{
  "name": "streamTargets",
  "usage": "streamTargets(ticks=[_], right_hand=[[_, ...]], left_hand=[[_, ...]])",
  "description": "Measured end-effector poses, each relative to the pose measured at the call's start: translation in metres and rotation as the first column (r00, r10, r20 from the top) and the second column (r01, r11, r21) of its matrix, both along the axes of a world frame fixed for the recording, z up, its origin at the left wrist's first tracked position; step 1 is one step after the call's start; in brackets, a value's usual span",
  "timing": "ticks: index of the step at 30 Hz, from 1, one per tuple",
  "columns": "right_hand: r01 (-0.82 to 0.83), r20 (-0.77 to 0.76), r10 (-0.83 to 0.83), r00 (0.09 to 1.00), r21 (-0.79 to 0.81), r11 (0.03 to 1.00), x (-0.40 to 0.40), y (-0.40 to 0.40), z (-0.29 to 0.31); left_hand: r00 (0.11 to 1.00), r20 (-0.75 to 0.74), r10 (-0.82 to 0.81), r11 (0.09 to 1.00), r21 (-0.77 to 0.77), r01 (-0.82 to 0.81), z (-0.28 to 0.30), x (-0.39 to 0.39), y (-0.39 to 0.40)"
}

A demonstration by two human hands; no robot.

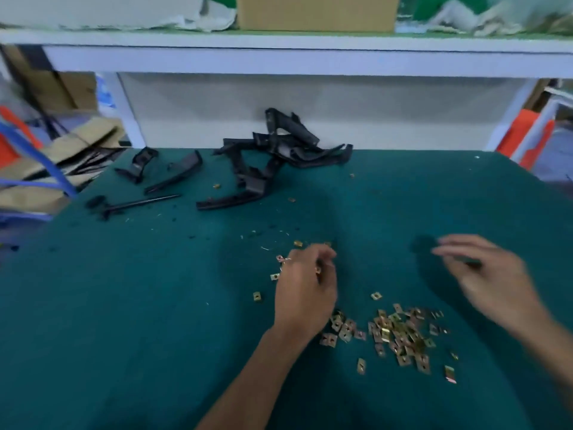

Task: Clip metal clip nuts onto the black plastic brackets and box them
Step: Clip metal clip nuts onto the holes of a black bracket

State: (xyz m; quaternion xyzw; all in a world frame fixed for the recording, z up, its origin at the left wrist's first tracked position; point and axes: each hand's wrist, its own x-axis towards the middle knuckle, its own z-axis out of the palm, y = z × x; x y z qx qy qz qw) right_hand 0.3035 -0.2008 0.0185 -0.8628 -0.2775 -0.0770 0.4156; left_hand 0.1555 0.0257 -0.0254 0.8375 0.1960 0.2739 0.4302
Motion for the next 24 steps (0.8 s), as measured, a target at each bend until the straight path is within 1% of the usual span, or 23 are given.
streamTargets(ticks=[1, 2, 3, 5, 6, 7, 9, 11, 12, 16, 19, 21, 24], right_hand=[[-0.071, -0.042, 0.067, 0.997, -0.101, 0.992, 0.009, 0.031, 0.008], [-0.105, -0.018, 0.104, 0.994, -0.179, 0.978, 0.020, 0.062, 0.010], [-0.165, -0.050, 0.157, 0.986, -0.226, 0.960, 0.027, 0.092, 0.013], [-0.302, -0.113, 0.281, 0.953, -0.254, 0.919, 0.025, 0.152, 0.015], [-0.370, -0.140, 0.344, 0.928, -0.253, 0.894, 0.020, 0.181, 0.019], [-0.424, -0.194, 0.388, 0.901, -0.209, 0.881, 0.017, 0.210, 0.021], [-0.480, -0.345, 0.439, 0.830, -0.037, 0.877, 0.012, 0.262, 0.019], [-0.460, -0.461, 0.441, 0.770, 0.076, 0.884, 0.007, 0.302, 0.015], [-0.440, -0.499, 0.426, 0.755, 0.097, 0.893, 0.006, 0.319, 0.012], [-0.285, -0.643, 0.326, 0.693, 0.170, 0.943, 0.008, 0.354, -0.009], [-0.229, -0.703, 0.301, 0.644, 0.198, 0.953, 0.015, 0.362, -0.010], [-0.210, -0.736, 0.295, 0.609, 0.209, 0.955, 0.019, 0.367, -0.008], [-0.158, -0.763, 0.279, 0.584, 0.230, 0.960, 0.017, 0.369, -0.007]], left_hand=[[1.000, -0.011, -0.008, 0.999, 0.032, 0.008, 0.001, 0.001, -0.002], [0.999, -0.026, -0.025, 0.999, 0.045, 0.026, 0.002, 0.003, -0.004], [0.998, -0.044, -0.032, 0.997, 0.066, 0.035, 0.003, 0.005, -0.005], [0.997, -0.073, -0.006, 0.993, 0.118, 0.014, 0.004, 0.006, -0.006], [0.997, -0.077, 0.007, 0.993, 0.117, 0.002, 0.005, 0.007, -0.005], [0.997, -0.069, 0.015, 0.996, 0.092, -0.009, 0.005, 0.007, -0.004], [0.999, -0.048, 0.025, 1.000, 0.002, -0.025, 0.005, 0.009, -0.001], [1.000, -0.021, 0.021, 0.996, -0.086, -0.023, 0.006, 0.009, 0.001], [1.000, -0.017, 0.020, 0.994, -0.111, -0.021, 0.007, 0.009, 0.002], [0.999, -0.050, -0.006, 0.993, -0.120, 0.000, 0.006, 0.005, 0.007], [0.996, -0.092, 0.003, 0.992, -0.127, -0.014, 0.007, 0.005, 0.007], [0.987, -0.157, 0.024, 0.995, -0.095, -0.039, 0.008, 0.006, 0.006], [0.980, -0.198, 0.028, 0.994, -0.101, -0.049, 0.007, 0.006, 0.005]])
